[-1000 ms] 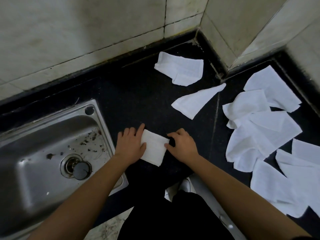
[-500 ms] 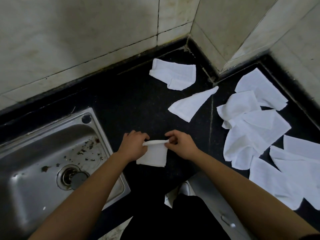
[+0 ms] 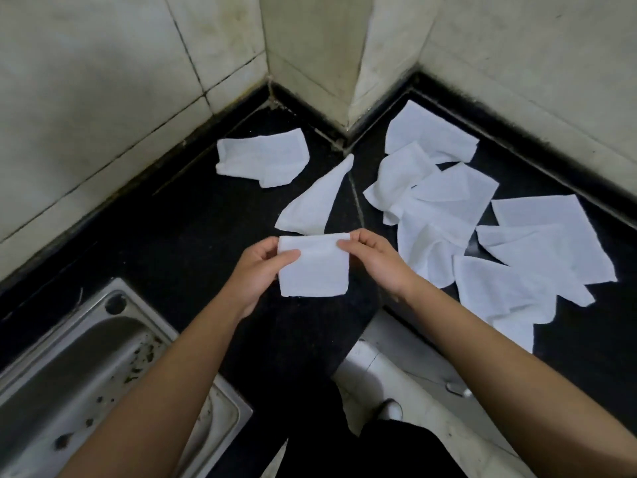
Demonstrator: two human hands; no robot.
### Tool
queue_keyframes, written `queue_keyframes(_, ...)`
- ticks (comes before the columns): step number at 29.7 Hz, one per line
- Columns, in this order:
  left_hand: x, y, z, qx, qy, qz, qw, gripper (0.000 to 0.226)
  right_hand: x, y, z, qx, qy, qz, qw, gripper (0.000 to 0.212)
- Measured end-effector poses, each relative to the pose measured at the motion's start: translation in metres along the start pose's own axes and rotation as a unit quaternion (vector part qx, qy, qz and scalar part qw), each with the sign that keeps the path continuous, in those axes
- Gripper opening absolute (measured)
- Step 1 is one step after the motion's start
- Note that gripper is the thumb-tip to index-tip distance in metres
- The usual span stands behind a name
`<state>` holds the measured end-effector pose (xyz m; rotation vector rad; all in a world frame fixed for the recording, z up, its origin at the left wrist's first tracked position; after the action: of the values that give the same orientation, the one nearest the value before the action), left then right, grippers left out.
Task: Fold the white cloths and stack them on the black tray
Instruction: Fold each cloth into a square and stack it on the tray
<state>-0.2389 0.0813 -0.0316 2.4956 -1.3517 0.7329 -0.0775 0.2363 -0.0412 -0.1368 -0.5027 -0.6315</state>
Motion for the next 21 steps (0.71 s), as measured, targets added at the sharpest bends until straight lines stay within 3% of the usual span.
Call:
queue_keyframes(4, 0.000, -0.045, -0.009, 0.029, 0.069, 0.039, 0.996, 0.023, 0.036, 0.034, -0.004, -0.100, -0.074, 0.014, 0.992, 0.018)
queue_keyframes(8, 0.012, -0.096, -0.012, 0.015, 0.111, 0.099, 0.989, 0.025, 0.091, 0.078, -0.018, -0.132, -0.095, 0.031, 0.986, 0.034)
queue_keyframes(13, 0.057, -0.195, -0.013, -0.059, 0.086, 0.209, 0.972, 0.031, 0.201, 0.143, -0.052, -0.148, -0.069, -0.034, 0.986, 0.050)
queue_keyframes(21, 0.186, -0.372, 0.030, -0.131, 0.033, 0.306, 0.942, 0.029, 0.422, 0.225, -0.129, -0.185, -0.005, -0.147, 0.972, 0.055)
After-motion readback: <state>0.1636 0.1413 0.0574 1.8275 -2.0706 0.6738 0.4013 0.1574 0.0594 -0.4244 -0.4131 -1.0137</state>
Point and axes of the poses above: each hand's wrist, its own x-axis away from the middle knuckle, its own y-axis out of the back of the hand, z = x × y, the point moved 1 cm from there along -x, towards the middle knuckle, and after that the axes turned 1 degree about x, right-handed, at the moved point
